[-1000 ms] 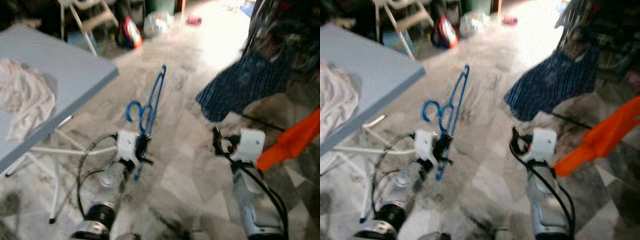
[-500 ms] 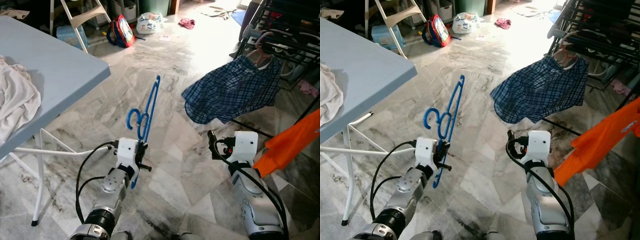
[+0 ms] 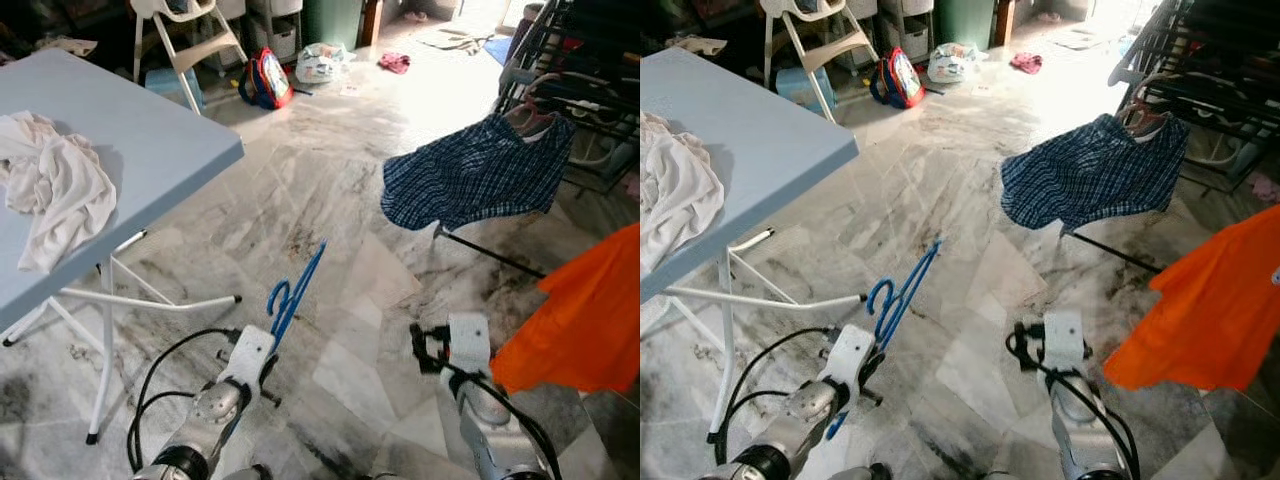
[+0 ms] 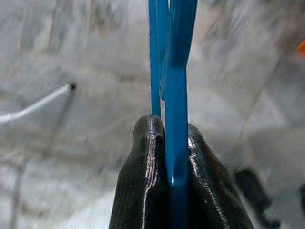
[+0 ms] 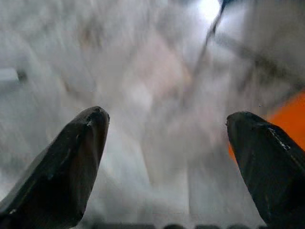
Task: Hang hanger
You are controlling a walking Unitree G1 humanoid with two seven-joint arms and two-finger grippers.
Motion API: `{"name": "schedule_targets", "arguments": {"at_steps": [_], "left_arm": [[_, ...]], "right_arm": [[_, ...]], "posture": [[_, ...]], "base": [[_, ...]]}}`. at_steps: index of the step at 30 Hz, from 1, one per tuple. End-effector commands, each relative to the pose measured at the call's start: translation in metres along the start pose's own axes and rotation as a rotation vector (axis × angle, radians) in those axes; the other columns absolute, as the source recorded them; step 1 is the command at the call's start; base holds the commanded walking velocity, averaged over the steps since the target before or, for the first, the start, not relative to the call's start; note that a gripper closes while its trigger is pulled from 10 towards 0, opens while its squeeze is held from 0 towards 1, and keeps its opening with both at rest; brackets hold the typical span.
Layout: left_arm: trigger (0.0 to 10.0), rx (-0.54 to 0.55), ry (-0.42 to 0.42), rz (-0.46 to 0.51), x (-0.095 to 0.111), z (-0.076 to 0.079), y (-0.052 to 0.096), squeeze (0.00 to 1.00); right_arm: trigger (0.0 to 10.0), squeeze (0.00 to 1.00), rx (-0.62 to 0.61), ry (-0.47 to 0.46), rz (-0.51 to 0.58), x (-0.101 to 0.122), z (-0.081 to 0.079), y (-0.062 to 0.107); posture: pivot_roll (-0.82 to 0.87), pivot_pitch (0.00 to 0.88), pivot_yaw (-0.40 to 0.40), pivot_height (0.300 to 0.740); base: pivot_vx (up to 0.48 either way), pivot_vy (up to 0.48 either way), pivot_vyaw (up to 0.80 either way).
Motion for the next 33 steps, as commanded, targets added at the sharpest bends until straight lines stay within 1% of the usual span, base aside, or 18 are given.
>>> {"name": "schedule_targets", "arguments": {"at_steps": [1, 4, 7, 8, 9, 10, 11, 13, 15, 16, 18, 19, 21, 22, 23, 25, 27, 33], "left_arm": [[10.0, -0.004, -0.031, -0.052, -0.013, 0.002, 0.002, 0.0], [10.0, -0.008, -0.063, -0.106, -0.023, 0.003, 0.004, 0.0], [10.0, -0.001, -0.046, -0.127, -0.027, 0.003, 0.004, 0.0], [10.0, -0.001, -0.046, -0.127, -0.027, 0.003, 0.004, 0.0], [10.0, -0.004, -0.055, -0.126, -0.026, 0.003, 0.004, 0.0], [10.0, -0.01, -0.092, -0.119, -0.023, 0.004, 0.003, 0.0], [10.0, -0.01, -0.092, -0.119, -0.023, 0.004, 0.003, 0.0], [10.0, -0.004, -0.146, -0.106, -0.019, 0.002, 0.002, 0.0], [10.0, 0.001, -0.166, -0.102, -0.018, 0.001, 0.002, 0.0], [10.0, 0.0, -0.186, -0.096, -0.017, -0.002, 0.003, 0.0], [10.0, -0.001, -0.209, -0.095, -0.016, -0.004, 0.003, 0.0], [10.0, 0.014, -0.248, -0.084, -0.006, -0.017, 0.002, 0.0], [10.0, 0.021, -0.261, -0.078, -0.001, -0.022, 0.001, 0.0], [10.0, 0.013, -0.247, -0.038, 0.017, -0.032, -0.001, 0.0], [10.0, 0.013, -0.247, -0.038, 0.017, -0.032, -0.001, 0.0], [10.0, 0.001, -0.259, 0.041, 0.046, -0.041, -0.004, 0.0], [10.0, -0.015, -0.266, 0.077, 0.058, -0.041, -0.005, 0.0], [10.0, -0.051, -0.193, 0.143, 0.078, -0.033, -0.008, 0.0]], "right_arm": [[10.0, 0.0, -0.004, -0.038, -0.052, -0.011, 0.001, 0.0], [10.0, 0.0, 0.011, -0.005, -0.154, -0.036, -0.002, 0.003], [10.0, 0.0, 0.021, -0.034, -0.265, -0.065, -0.006, 0.012], [10.0, 0.0, 0.021, -0.034, -0.265, -0.065, -0.006, 0.012], [10.0, 0.0, 0.03, -0.021, -0.286, -0.07, -0.008, 0.014], [10.0, 0.0, 0.063, 0.065, -0.297, -0.074, -0.012, 0.016], [10.0, 0.0, 0.063, 0.065, -0.297, -0.074, -0.012, 0.016], [10.0, 0.0, 0.117, 0.134, -0.244, -0.065, -0.017, 0.013], [10.0, 0.0, 0.131, 0.157, -0.215, -0.059, -0.017, 0.011], [10.0, 0.0, 0.16, 0.213, -0.164, -0.048, -0.016, 0.007], [10.0, 0.0, 0.182, 0.254, -0.133, -0.04, -0.014, 0.005], [10.0, 0.0, 0.227, 0.333, -0.074, -0.026, -0.01, 0.001], [10.0, 0.0, 0.241, 0.358, -0.055, -0.021, -0.008, 0.0], [10.0, 0.0, 0.262, 0.391, 0.001, -0.006, -0.001, -0.002], [10.0, 0.0, 0.262, 0.391, 0.001, -0.006, -0.001, -0.002], [10.0, 0.0, 0.242, 0.338, 0.101, 0.021, 0.012, -0.005], [10.0, 0.0, 0.227, 0.29, 0.151, 0.034, 0.015, -0.006], [10.0, 0.0, 0.241, 0.233, 0.199, 0.038, 0.001, -0.004]], "posture": [[-0.01, 0.086, 0.028, 0.74], [-0.01, 0.061, 0.041, 0.74], [0.0, 0.058, 0.049, 0.74], [0.0, 0.058, 0.049, 0.74], [0.0, 0.058, 0.05, 0.74], [0.01, 0.062, 0.052, 0.74], [0.01, 0.062, 0.052, 0.74], [0.01, 0.075, 0.057, 0.74], [0.01, 0.08, 0.057, 0.74], [0.01, 0.094, 0.056, 0.74], [0.01, 0.101, 0.055, 0.74], [0.01, 0.117, 0.053, 0.74], [0.01, 0.12, 0.052, 0.74], [0.01, 0.127, 0.051, 0.74], [0.01, 0.127, 0.051, 0.74], [0.01, 0.144, 0.047, 0.74], [0.01, 0.15, 0.047, 0.74], [0.01, 0.161, 0.054, 0.74]], "base": [[0.0, 0.0, 0.0], [0.0, 0.0, 0.0], [0.0, 0.0, 0.0], [0.0, 0.0, 0.0], [0.0, 0.0, 0.0], [0.0, 0.0, 0.0], [0.0, 0.0, 0.0], [0.0, 0.0, 0.0], [0.0, 0.0, 0.0], [0.0, 0.0, 0.0], [0.0, 0.0, 0.0], [0.0, 0.0, 0.0], [0.0, 0.0, 0.0], [0.0, 0.0, 0.0], [0.0, 0.0, 0.0], [0.0, 0.0, 0.0], [0.0, 0.0, 0.0], [0.0, 0.0, -0.46]]}}
Point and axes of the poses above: a point about 5 cm out from each wrist's last joint towards the gripper, its own y axis pointing back from the gripper into the wrist, its own x axis along the axis of the wrist's last joint, z = x × y, the point moved 5 cm from there along -y, pointing out of the wrist towards the gripper, and after that the axes turned 3 degrees about y, right-handed, at the moved point
